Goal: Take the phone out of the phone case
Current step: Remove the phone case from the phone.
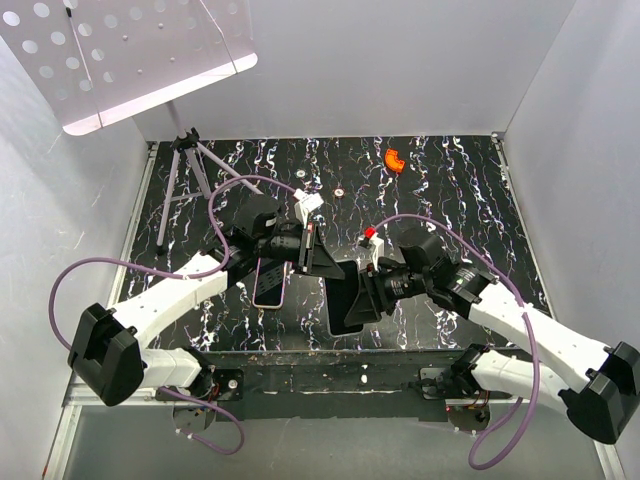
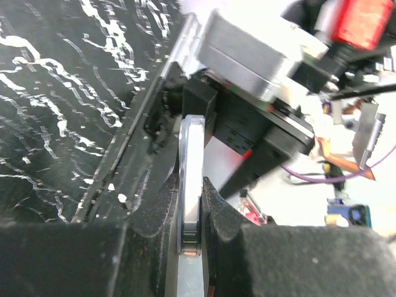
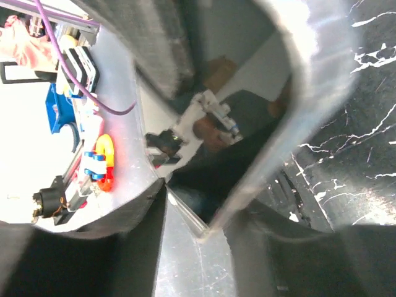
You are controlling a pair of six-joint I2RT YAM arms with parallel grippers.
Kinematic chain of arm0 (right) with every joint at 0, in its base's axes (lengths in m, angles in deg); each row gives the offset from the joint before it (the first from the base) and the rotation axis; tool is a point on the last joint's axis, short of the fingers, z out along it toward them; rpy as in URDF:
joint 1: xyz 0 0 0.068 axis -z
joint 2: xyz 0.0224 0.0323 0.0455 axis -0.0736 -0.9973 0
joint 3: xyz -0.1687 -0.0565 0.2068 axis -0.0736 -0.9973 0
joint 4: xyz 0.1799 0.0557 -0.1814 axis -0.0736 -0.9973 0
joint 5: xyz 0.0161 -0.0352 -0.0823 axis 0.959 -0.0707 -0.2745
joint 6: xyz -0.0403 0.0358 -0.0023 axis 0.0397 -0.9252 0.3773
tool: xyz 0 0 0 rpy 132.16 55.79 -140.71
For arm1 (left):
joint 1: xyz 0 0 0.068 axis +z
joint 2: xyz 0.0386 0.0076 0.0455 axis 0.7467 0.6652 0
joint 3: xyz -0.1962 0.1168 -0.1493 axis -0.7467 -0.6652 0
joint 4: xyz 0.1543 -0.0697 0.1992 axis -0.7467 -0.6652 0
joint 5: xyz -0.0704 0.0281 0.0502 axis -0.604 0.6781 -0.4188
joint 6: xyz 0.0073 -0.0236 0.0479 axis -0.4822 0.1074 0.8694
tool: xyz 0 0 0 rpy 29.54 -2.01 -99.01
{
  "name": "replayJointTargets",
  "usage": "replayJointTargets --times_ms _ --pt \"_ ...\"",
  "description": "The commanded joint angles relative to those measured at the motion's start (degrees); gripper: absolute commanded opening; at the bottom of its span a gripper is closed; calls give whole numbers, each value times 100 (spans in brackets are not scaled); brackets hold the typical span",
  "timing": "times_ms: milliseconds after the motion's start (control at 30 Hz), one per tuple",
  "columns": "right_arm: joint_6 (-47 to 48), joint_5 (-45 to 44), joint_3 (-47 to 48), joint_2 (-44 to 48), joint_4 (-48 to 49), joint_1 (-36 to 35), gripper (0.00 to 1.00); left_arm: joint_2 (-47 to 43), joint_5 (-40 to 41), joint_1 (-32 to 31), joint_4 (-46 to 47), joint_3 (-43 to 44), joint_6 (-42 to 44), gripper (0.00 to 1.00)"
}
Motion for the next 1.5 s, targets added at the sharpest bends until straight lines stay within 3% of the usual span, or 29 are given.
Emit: replayJointTargets --times_ms 0,100,133,200,233,300,367,633,833,933,1033,1233,1467 --pt "-328 919 -245 311 1296 100 35 -196 -773 16 830 328 -403 0" --pt "-671 1078 -456 469 1938 161 2 -178 -669 24 682 433 -439 0" --pt "-802 1078 -535 522 2149 161 1 -170 -599 16 455 459 -456 3" --pt "-1049 869 -676 663 2571 179 1 -248 -397 16 356 460 -570 42" --pt "-1137 754 -711 733 2643 214 1 -309 -300 25 417 399 -692 50" --pt "-1313 665 -834 848 2966 267 1 -398 -238 16 793 179 -982 58" --pt "-1593 752 -887 857 3345 319 1 -459 -229 16 1180 -5 -1281 59" --pt "-1876 1025 -615 515 3628 460 1 -232 -299 -54 2413 -279 -2144 44" --pt "-2052 1254 -632 399 3804 636 2 -47 -422 -63 2273 72 -2144 1" --pt "-1868 1070 -712 575 3453 689 32 -55 -265 -63 1623 336 -1872 0" --pt "-1762 1156 -773 672 3180 733 44 -55 -273 -28 1481 494 -1810 0" --pt "-1893 1622 -993 813 3539 829 48 59 -545 174 1498 679 -1898 0" --pt "-2210 2229 -1177 778 4260 882 39 208 -853 350 1858 662 -2249 0"
